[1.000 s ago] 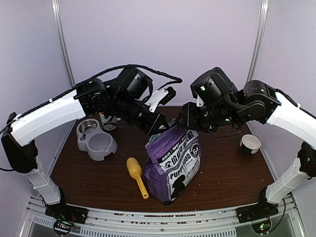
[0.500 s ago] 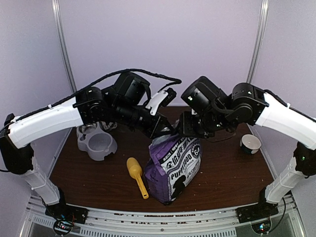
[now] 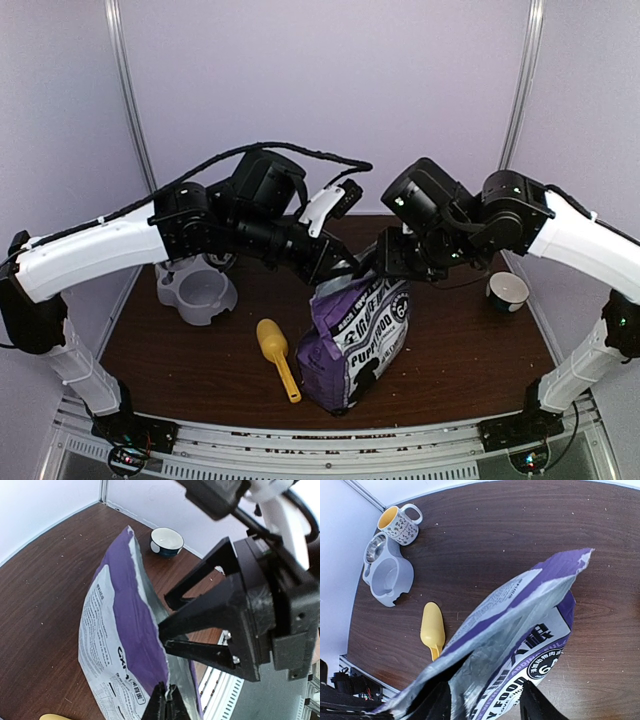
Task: Serve the pet food
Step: Open the seal of the pet food bag.
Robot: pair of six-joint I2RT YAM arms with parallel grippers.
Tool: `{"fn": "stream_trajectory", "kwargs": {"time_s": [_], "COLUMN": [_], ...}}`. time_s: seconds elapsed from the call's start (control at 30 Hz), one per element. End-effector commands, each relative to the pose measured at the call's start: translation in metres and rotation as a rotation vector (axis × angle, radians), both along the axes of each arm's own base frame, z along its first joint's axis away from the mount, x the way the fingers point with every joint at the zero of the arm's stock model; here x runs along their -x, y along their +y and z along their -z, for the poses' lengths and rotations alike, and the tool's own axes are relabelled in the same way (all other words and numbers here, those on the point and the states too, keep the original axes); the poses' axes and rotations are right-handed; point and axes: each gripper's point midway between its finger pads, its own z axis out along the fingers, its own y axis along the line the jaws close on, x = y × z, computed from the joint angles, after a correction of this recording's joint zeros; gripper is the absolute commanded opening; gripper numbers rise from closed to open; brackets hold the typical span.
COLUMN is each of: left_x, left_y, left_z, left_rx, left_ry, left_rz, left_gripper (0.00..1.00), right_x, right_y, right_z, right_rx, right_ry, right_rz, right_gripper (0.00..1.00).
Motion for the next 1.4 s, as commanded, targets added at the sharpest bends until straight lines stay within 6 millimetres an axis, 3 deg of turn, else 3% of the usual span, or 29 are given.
{"fn": "stream_trajectory", "kwargs": {"time_s": [0.0,0.1,0.2,0.33,0.4,0.5,0.6,0.77,0.93,1.03,1.17,1.37], "left_x": [0.011,0.014,0.015,0.013,0.008,-0.007,-0.031,-0.064,-0.093,-0.099,-0.098,-0.101], "left_y": [-0.011,-0.012,-0.013,-0.011,-0.007,0.005,0.024,0.048,0.069,0.059,0.028,0.003], "left_z": [-0.047,-0.049,-0.052,-0.053,-0.053,-0.054,-0.053,-0.059,-0.082,-0.093,-0.099,-0.075], "left_rx": [0.160,0.163,0.171,0.167,0.160,0.126,0.036,-0.083,-0.116,-0.066,0.010,0.063], "left_ry": [-0.073,-0.080,-0.089,-0.101,-0.117,-0.164,-0.243,-0.340,-0.428,-0.451,-0.456,-0.409], "left_rz": [0.058,0.069,0.074,0.053,0.022,-0.066,-0.204,-0.357,-0.486,-0.439,-0.302,-0.221], "left_gripper": [0.00,0.00,0.00,0.00,0.00,0.00,0.00,0.00,0.00,0.00,0.00,0.00], "right_x": [-0.011,-0.015,-0.020,-0.022,-0.022,-0.021,-0.018,-0.008,0.002,0.000,-0.010,-0.023], "right_y": [0.012,0.020,0.023,0.025,0.022,0.012,0.001,-0.010,-0.018,-0.019,-0.022,-0.008], "right_z": [-0.017,-0.017,-0.004,0.008,0.008,0.009,0.000,-0.034,-0.063,-0.071,-0.073,-0.054], "right_rx": [-0.040,-0.055,-0.024,0.006,0.009,0.039,0.048,-0.010,-0.109,-0.135,-0.126,-0.122], "right_ry": [-0.045,-0.052,-0.040,-0.025,-0.034,-0.036,-0.046,-0.060,-0.060,-0.071,-0.087,-0.090], "right_rz": [-0.002,-0.011,-0.005,0.000,0.006,0.017,0.021,-0.029,-0.095,-0.110,-0.103,-0.098], "right_gripper": [0.47,0.50,0.50,0.41,0.31,0.04,0.00,0.00,0.00,0.00,0.00,0.00]}}
